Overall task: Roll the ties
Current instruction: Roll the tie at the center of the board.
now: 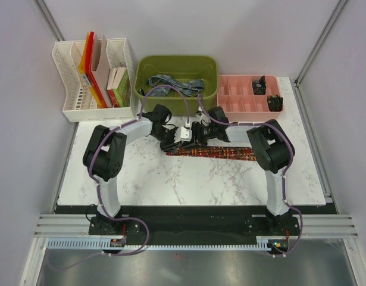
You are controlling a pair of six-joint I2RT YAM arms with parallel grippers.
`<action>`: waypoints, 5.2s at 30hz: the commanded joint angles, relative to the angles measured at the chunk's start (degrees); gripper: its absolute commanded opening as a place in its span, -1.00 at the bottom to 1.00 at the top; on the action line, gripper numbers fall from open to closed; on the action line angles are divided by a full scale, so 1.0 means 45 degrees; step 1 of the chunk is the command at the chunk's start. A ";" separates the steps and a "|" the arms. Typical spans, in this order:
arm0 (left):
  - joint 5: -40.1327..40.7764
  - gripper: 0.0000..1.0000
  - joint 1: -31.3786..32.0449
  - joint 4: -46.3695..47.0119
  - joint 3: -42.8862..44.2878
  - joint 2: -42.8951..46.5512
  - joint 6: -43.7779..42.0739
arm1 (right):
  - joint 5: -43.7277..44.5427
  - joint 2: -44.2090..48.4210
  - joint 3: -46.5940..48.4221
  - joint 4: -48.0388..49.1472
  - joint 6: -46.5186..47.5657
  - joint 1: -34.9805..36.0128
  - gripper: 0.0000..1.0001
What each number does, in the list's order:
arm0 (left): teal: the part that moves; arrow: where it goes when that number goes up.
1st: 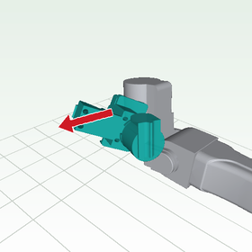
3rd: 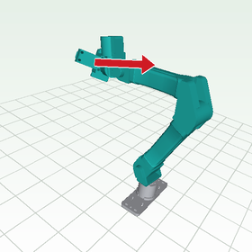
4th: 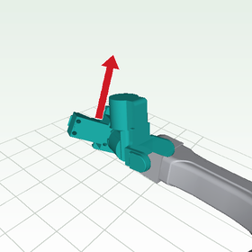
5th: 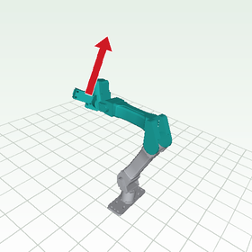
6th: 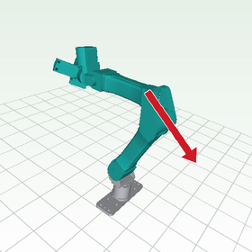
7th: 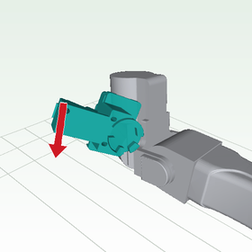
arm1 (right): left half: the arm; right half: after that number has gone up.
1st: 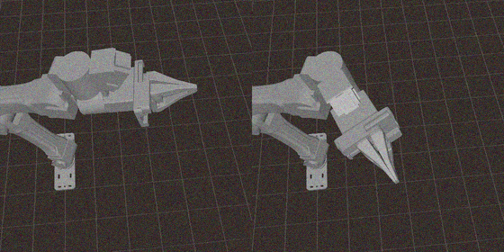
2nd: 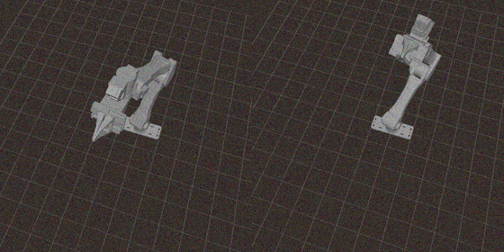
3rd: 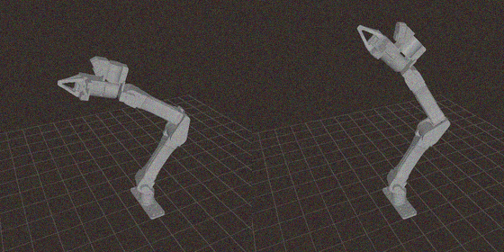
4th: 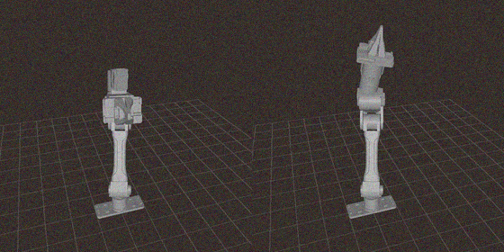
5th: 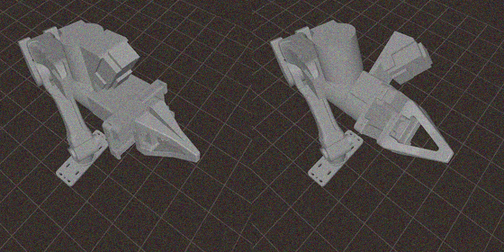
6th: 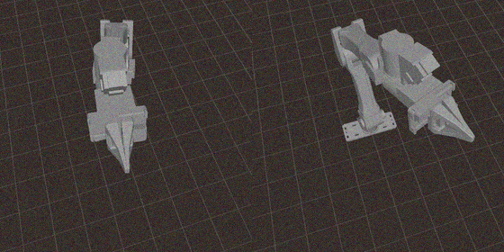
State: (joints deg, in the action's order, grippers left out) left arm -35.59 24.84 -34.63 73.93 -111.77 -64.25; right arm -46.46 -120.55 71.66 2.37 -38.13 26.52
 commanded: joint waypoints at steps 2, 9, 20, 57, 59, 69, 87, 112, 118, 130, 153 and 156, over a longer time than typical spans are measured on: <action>0.0742 -0.18 0.0007 -0.1111 0.0094 -0.0827 -0.0136 | 0.0517 0.0383 -0.1215 0.4231 -0.2459 0.0180 -0.14; 0.0761 -0.18 0.0007 -0.1347 0.0328 -0.0944 -0.0137 | 0.0832 -0.0261 -0.1354 0.5858 -0.3400 0.0492 -0.12; 0.0761 -0.17 -0.0012 -0.1445 0.0524 -0.1042 -0.0078 | 0.0636 -0.0555 -0.1119 0.4806 -0.3012 0.0747 -0.11; -0.0939 0.73 -0.1322 0.0389 -0.0940 0.1438 -0.0196 | 0.1749 -0.1570 -0.0260 0.0216 0.0445 0.0336 -1.00; -0.0685 0.73 -0.1165 0.1148 -0.1272 0.1458 -0.0156 | 0.1788 -0.1589 -0.0221 0.0137 0.0543 0.0317 -1.00; -0.0157 0.51 -0.0657 0.1817 -0.1507 0.1068 0.0019 | 0.1457 -0.1960 -0.0103 -0.0098 0.0817 0.0239 -1.00; -0.0958 -0.31 -0.0072 0.0548 0.0131 0.1226 0.1405 | 0.1749 -0.1922 -0.0533 0.2461 -0.1741 0.1098 -1.00; 0.2830 -0.37 0.1511 -0.0916 0.0094 -0.1178 0.1387 | 0.0266 -0.0770 -0.0495 0.2502 -0.1449 0.0610 -0.48; 0.2930 -0.40 0.1511 -0.1346 0.0387 -0.1569 0.1387 | 0.0109 -0.0281 -0.0339 0.1586 -0.1118 0.0259 -0.15; 0.3046 -0.42 0.1492 -0.1542 0.0524 -0.1706 0.1367 | -0.0457 0.0382 -0.0590 0.1852 -0.1720 -0.0015 0.07; 0.2735 -0.27 0.1024 -0.1659 0.0407 -0.0868 0.1387 | 0.1163 -0.0301 -0.0885 0.1037 -0.1626 0.0180 -1.00; 0.2424 -0.07 0.0848 -0.1737 0.0387 -0.0399 0.1328 | 0.1437 -0.0339 -0.0885 0.0353 -0.0962 0.0044 -1.00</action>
State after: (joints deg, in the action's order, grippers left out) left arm -23.99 29.58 -39.33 78.65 -112.71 -58.33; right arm -44.23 -121.05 67.09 12.01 -48.97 27.92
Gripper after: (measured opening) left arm 0.395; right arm 0.010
